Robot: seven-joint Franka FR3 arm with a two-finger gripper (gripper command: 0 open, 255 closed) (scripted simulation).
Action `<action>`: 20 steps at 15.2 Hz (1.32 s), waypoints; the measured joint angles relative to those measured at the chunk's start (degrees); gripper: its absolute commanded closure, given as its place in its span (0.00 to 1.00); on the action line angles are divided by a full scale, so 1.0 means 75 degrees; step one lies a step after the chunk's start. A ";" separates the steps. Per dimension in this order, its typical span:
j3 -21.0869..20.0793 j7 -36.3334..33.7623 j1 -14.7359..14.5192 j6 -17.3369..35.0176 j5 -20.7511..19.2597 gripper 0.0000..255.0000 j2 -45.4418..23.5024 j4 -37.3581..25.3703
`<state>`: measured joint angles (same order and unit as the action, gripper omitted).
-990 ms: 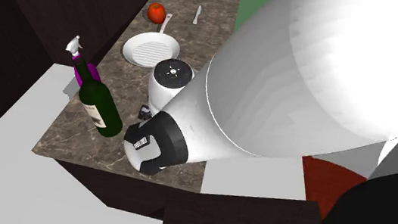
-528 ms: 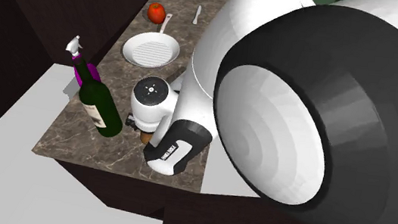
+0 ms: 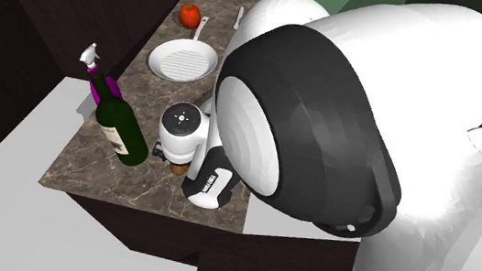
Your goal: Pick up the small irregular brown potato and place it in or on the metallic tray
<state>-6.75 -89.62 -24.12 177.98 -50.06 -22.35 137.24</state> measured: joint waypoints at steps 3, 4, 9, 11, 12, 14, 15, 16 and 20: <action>0.0062 -0.0044 -0.0052 0.0027 -0.0045 0.00 -0.0036 -0.0021; 0.0065 -0.0045 -0.0054 0.0028 -0.0048 0.00 -0.0038 -0.0023; 0.0066 -0.0045 -0.0053 0.0030 -0.0048 1.00 -0.0037 -0.0023; 0.0066 -0.0045 -0.0053 0.0030 -0.0048 1.00 -0.0037 -0.0022; 0.0066 -0.0045 -0.0053 0.0030 -0.0048 1.00 -0.0036 -0.0022; 0.0066 -0.0046 -0.0054 0.0030 -0.0049 1.00 -0.0037 -0.0022; 0.0067 -0.0046 -0.0054 0.0031 -0.0049 1.00 -0.0037 -0.0022; 0.0066 -0.0046 -0.0055 0.0030 -0.0049 1.00 -0.0038 -0.0024; -0.0570 0.0454 0.0511 -0.0244 0.0428 1.00 0.0266 0.0108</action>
<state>-11.03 -86.21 -20.29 176.15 -46.85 -20.35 138.04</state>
